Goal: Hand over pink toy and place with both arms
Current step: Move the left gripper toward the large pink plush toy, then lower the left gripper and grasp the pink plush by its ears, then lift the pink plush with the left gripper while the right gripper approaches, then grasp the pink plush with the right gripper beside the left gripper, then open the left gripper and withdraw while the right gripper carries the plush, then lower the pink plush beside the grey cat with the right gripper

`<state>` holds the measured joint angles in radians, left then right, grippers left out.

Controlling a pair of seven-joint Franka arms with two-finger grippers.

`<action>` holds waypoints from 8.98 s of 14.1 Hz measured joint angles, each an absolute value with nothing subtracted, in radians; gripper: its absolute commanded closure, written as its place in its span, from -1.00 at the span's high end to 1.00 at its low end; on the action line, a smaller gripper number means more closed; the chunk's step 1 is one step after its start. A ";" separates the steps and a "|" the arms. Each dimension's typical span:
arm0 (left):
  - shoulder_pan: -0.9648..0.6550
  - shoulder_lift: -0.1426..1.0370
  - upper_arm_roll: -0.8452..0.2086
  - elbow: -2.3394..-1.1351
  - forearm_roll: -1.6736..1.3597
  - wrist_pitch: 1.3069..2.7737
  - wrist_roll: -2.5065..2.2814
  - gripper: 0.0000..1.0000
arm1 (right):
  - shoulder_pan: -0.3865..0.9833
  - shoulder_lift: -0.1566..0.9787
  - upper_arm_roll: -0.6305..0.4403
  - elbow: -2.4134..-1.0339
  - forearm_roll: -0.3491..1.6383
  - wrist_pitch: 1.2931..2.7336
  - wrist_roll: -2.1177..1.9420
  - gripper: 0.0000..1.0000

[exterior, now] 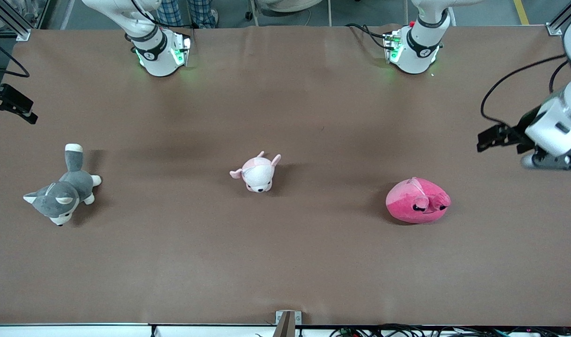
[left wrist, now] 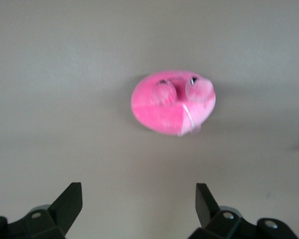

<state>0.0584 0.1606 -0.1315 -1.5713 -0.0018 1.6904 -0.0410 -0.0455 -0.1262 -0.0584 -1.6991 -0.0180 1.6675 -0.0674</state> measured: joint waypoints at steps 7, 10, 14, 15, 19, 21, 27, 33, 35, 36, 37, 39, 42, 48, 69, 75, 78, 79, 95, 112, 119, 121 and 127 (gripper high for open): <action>0.058 0.320 -0.132 -1.571 -0.002 1.880 -0.101 1.00 | -0.045 -0.126 -0.059 -1.699 -0.018 1.666 -0.067 1.00; 0.058 0.365 -0.134 -1.582 -0.011 1.952 -0.121 0.99 | -0.045 -0.126 -0.059 -1.699 -0.018 1.649 -0.067 1.00; 0.053 0.389 -0.140 -1.647 -0.083 2.050 -0.159 0.61 | -0.045 -0.126 -0.058 -1.699 -0.018 1.643 -0.067 1.00; 0.054 0.392 -0.140 -1.656 -0.097 2.058 -0.160 0.60 | -0.045 -0.126 -0.058 -1.699 -0.018 1.643 -0.067 1.00; 0.054 0.413 -0.140 -1.671 -0.128 2.085 -0.162 0.38 | -0.028 -0.126 -0.054 -1.699 -0.016 1.639 -0.067 1.00; 0.056 0.421 -0.139 -1.678 -0.129 2.089 -0.162 0.18 | -0.020 -0.126 -0.053 -1.699 -0.016 1.632 -0.067 1.00; 0.058 0.430 -0.139 -1.682 -0.129 2.090 -0.162 -0.77 | -0.019 -0.126 -0.053 -1.699 -0.016 1.617 -0.067 1.00; 0.054 0.426 -0.142 -1.675 -0.129 2.092 -0.162 -1.00 | 0.003 -0.126 -0.051 -1.699 0.017 1.616 -0.066 1.00; 0.052 0.411 -0.146 -1.664 -0.130 2.092 -0.167 -1.00 | 0.005 -0.126 -0.051 -1.699 0.093 1.616 -0.057 0.99; 0.051 0.399 -0.149 -1.659 -0.130 2.092 -0.181 -1.00 | 0.005 -0.126 -0.052 -1.699 0.126 1.616 -0.042 0.94; 0.052 0.385 -0.156 -1.654 -0.130 2.092 -0.195 -1.00 | 0.006 -0.126 -0.051 -1.699 0.159 1.616 -0.026 0.84; 0.052 0.358 -0.184 -1.631 -0.132 2.071 -0.243 -1.00 | 0.017 -0.125 -0.050 -1.700 0.257 1.615 0.012 0.75; 0.049 0.340 -0.239 -1.555 -0.134 2.000 -0.343 -1.00 | 0.064 -0.116 -0.048 -1.700 0.358 1.617 0.056 0.67; 0.041 0.338 -0.397 -1.424 -0.200 1.918 -0.519 -0.99 | 0.118 -0.074 -0.048 -1.701 0.493 1.639 0.069 0.58; -0.349 0.454 -0.533 -1.261 -0.249 2.324 -1.189 -1.00 | 0.263 0.044 -0.048 -1.633 0.712 1.707 0.149 0.58; -0.384 0.475 -0.532 -1.258 -0.249 2.350 -1.225 -0.99 | 0.294 0.081 -0.048 -1.571 0.716 1.708 0.226 0.58; -0.394 0.477 -0.532 -1.258 -0.249 2.356 -1.230 -0.99 | 0.306 0.103 -0.048 -1.567 0.716 1.733 0.226 0.60; -0.396 0.477 -0.532 -1.258 -0.249 2.357 -1.232 -0.99 | 0.311 0.111 -0.048 -1.566 0.716 1.750 0.226 0.60; -0.396 0.478 -0.528 -1.257 -0.249 2.357 -1.236 -0.21 | 0.338 0.140 -0.049 -1.565 0.716 1.758 0.227 -0.92; -0.192 0.411 -0.448 -1.234 0.018 1.984 -0.982 1.00 | 0.148 0.155 -0.082 -1.567 0.659 1.633 0.166 -0.93; 0.081 0.364 -0.443 -1.233 0.115 1.705 -0.447 1.00 | -0.106 0.309 -0.087 -1.571 0.657 1.488 -0.136 -0.94; 0.106 0.354 -0.443 -1.233 0.137 1.653 -0.404 1.00 | -0.129 0.349 -0.087 -1.570 0.658 1.470 -0.173 -0.94; 0.156 0.315 -0.442 -1.232 0.179 1.507 -0.284 1.00 | -0.131 0.430 -0.077 -1.571 0.691 1.453 -0.250 -0.94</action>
